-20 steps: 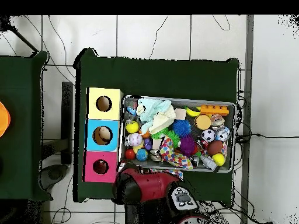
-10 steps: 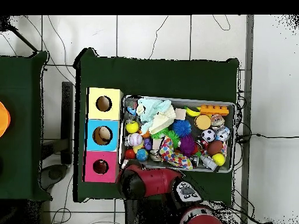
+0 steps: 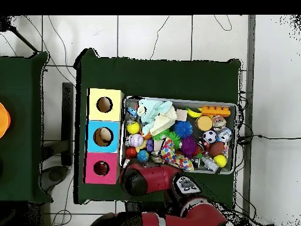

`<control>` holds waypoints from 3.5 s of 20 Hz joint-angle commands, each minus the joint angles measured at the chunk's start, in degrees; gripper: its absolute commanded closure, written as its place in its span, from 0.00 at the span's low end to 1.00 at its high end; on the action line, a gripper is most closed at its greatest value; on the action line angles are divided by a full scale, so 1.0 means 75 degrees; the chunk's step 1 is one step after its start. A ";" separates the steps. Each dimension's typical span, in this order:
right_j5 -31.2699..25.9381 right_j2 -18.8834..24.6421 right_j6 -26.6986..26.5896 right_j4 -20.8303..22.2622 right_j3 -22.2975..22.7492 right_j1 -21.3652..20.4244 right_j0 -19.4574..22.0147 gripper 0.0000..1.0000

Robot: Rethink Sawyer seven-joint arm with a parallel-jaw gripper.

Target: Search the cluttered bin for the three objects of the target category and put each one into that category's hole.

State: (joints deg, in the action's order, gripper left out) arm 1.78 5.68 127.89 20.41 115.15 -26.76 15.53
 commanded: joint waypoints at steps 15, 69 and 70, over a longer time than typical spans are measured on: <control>0.0541 0.0277 -0.0044 0.0653 -0.1582 0.0626 0.0573 1.00; 0.0137 0.0117 0.0277 0.1609 -0.3409 0.1145 0.1163 1.00; -0.0075 0.0255 0.0280 0.1524 -0.3270 0.1091 0.1229 1.00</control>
State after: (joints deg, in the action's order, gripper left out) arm -8.73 6.10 127.89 30.21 106.65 -24.30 21.42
